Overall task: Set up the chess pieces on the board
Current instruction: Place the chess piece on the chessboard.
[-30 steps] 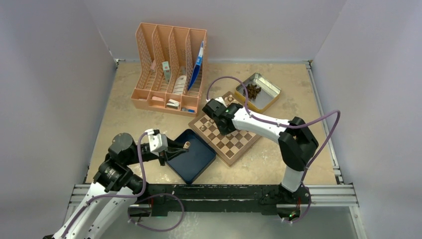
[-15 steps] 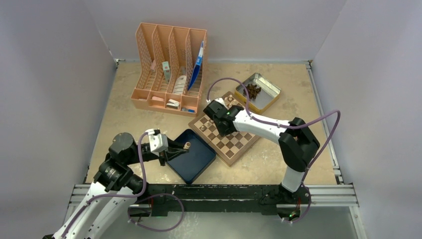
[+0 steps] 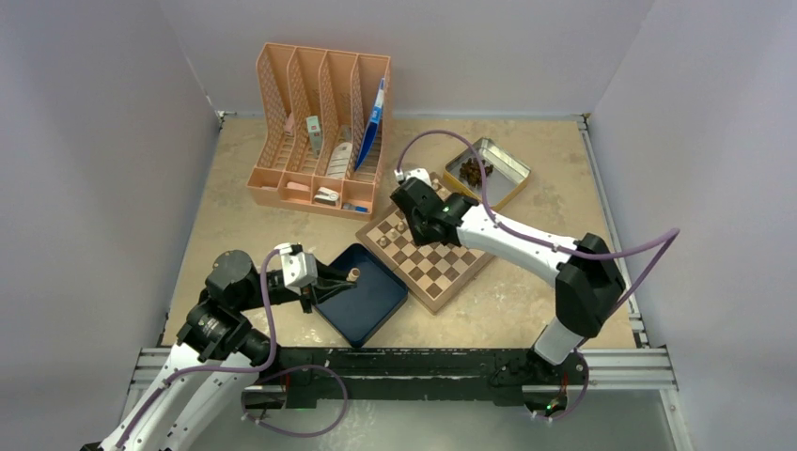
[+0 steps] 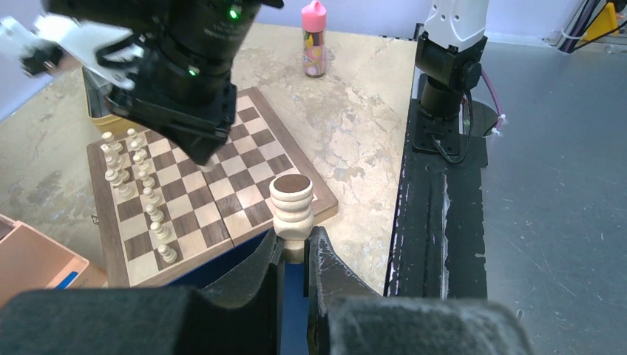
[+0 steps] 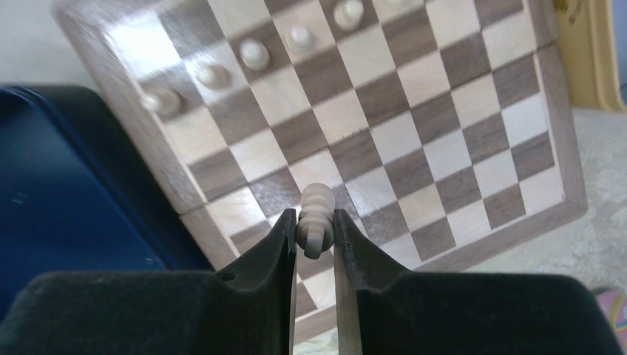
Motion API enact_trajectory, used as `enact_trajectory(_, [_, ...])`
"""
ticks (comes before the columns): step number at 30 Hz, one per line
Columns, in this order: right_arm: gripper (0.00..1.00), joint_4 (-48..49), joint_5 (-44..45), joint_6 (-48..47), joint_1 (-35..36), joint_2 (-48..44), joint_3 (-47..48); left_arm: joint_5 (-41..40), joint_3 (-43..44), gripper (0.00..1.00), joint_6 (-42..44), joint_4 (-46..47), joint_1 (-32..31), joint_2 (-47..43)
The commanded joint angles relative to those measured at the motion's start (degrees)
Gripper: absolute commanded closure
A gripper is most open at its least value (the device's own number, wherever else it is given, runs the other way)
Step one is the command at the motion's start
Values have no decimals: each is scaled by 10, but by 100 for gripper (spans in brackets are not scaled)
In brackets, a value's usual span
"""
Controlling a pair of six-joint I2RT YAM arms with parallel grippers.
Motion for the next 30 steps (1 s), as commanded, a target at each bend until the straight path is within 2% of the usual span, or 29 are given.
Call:
enact_trajectory(1, [87, 37, 5, 2, -2, -17, 62, -2, 17, 100, 14, 11, 0, 5])
enact_trajectory(14, [87, 57, 11, -17, -22, 123, 193, -3, 17, 100, 12, 6, 0, 1])
enact_trajectory(30, [86, 96, -23, -30, -61, 191, 210, 1, 17, 100, 17, 6, 0, 2])
